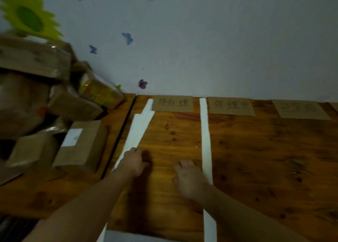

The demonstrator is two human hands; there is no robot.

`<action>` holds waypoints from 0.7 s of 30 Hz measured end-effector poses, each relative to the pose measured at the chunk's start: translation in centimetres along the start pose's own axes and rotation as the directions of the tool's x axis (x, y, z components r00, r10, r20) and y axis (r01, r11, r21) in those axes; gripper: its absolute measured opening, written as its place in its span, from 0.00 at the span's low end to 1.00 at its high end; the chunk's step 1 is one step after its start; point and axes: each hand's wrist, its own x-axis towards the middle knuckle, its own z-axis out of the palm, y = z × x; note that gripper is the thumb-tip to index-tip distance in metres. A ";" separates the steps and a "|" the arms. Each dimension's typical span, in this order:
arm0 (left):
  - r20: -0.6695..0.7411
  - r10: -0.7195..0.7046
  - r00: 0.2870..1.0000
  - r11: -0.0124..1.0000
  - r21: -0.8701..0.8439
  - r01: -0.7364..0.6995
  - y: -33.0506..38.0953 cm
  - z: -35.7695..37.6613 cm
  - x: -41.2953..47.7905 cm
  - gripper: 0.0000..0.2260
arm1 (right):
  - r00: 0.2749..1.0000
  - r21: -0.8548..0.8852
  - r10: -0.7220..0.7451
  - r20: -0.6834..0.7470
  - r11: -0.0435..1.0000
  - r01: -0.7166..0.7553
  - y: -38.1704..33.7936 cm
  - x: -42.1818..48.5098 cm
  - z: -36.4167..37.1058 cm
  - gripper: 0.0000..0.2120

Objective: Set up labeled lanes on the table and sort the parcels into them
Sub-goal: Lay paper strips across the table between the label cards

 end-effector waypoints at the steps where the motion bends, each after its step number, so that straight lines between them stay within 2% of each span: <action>1: 0.012 -0.039 0.999 0.999 0.017 0.039 -2.0 0.2 -1.3 0.23 | 0.999 0.009 -0.023 0.035 1.000 0.023 -1.4 0.1 0.7 0.21; 5: 0.083 -0.149 0.985 0.981 0.138 0.136 -7.4 2.0 -4.1 0.16 | 0.992 0.047 -0.031 0.125 0.999 0.026 -5.9 0.2 4.0 0.23; 7: 0.033 -0.122 0.992 0.972 0.204 0.113 -8.5 2.9 -4.3 0.16 | 0.988 0.065 0.002 0.154 0.998 -0.013 -7.4 0.5 5.6 0.24; 8: -0.011 -0.115 0.993 0.977 0.180 0.115 -8.8 3.1 -4.2 0.16 | 0.986 0.073 0.028 0.167 0.997 -0.040 -8.1 0.7 6.2 0.24; 12: -0.065 -0.151 0.986 0.985 -0.094 0.144 -10.0 2.8 -3.2 0.15 | 0.971 0.141 0.124 0.205 0.978 -0.155 -10.5 1.7 7.8 0.25; 16: -0.059 -0.185 0.981 0.939 -0.304 0.159 -10.8 2.3 -2.9 0.14 | 0.966 0.252 0.190 0.176 0.940 -0.231 -13.1 2.9 8.4 0.24; 19: 0.021 -0.237 0.971 0.847 -0.485 0.217 -11.2 1.1 -2.8 0.12 | 0.949 0.419 0.258 0.181 0.853 -0.312 -14.7 3.6 8.2 0.25; 21: 0.089 -0.244 0.966 0.722 -0.648 0.242 -11.2 -0.3 -2.8 0.09 | 0.949 0.572 0.234 0.210 0.758 -0.314 -15.8 4.2 7.4 0.23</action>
